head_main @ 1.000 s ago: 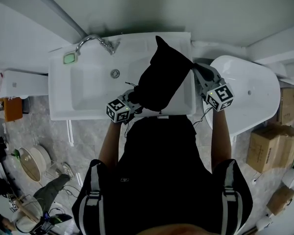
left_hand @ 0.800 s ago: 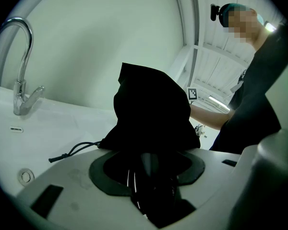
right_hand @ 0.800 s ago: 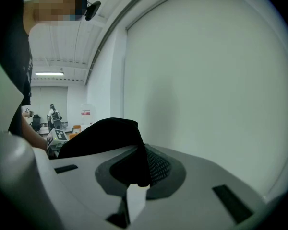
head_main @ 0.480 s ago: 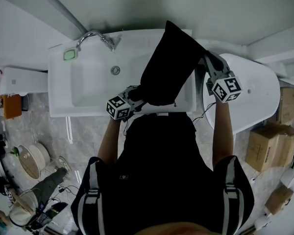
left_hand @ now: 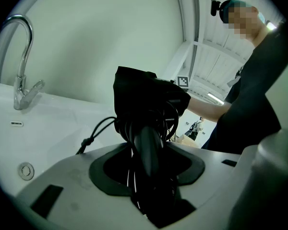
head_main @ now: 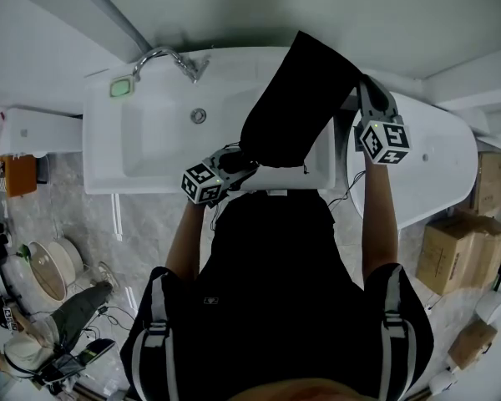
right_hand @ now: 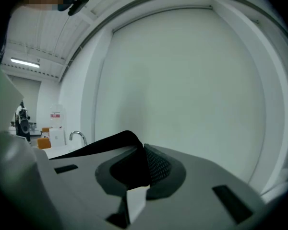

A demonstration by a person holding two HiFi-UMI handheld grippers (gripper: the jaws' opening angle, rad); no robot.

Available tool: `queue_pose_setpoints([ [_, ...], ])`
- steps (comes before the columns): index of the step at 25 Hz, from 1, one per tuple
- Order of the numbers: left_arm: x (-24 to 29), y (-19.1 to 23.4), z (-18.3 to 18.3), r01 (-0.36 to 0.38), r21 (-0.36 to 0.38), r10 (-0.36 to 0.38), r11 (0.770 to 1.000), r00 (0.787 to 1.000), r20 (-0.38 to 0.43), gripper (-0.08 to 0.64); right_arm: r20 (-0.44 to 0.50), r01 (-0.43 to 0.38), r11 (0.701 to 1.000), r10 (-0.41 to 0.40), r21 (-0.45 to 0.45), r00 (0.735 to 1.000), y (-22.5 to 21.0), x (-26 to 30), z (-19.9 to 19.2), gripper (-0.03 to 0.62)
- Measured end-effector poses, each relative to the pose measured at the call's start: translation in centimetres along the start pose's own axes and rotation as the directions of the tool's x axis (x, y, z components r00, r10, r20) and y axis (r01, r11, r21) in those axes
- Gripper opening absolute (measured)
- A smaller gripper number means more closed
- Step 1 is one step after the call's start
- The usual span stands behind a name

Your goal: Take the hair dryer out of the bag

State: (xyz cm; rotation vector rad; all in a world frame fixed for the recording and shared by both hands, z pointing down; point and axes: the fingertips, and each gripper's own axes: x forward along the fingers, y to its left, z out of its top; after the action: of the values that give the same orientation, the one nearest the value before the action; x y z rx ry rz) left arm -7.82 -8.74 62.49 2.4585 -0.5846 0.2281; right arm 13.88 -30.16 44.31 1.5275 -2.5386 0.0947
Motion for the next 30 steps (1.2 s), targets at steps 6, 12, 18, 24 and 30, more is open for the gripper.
queue_pose_setpoints([
  [6,-0.3,-0.2,-0.7,0.002,-0.001,-0.002,1.0,1.0,-0.007,0.199,-0.001,0.032,0.999,-0.032,0.028,0.999,-1.5,1.0,-0.3,0.072],
  [12,-0.8,-0.8,-0.9,-0.009,-0.003,0.009,1.0,1.0,0.004,0.199,-0.009,0.099,0.994,-0.099,0.054,0.995,-4.2,1.2,-0.9,0.072],
  [18,-2.2,0.0,-1.2,-0.048,-0.046,0.051,0.998,0.998,0.047,0.199,-0.097,0.09,0.996,-0.089,0.014,0.991,-4.1,3.2,-4.0,0.073],
  [24,-3.0,0.6,-0.8,-0.073,-0.056,0.077,0.996,0.995,0.065,0.199,-0.272,0.034,0.999,-0.039,-0.024,0.961,-0.7,2.6,-12.3,0.073],
  [30,-2.6,0.9,-0.6,-0.07,-0.059,0.074,0.996,0.995,0.07,0.199,-0.472,-0.138,0.984,0.07,-0.112,0.879,4.5,1.4,-19.2,0.074],
])
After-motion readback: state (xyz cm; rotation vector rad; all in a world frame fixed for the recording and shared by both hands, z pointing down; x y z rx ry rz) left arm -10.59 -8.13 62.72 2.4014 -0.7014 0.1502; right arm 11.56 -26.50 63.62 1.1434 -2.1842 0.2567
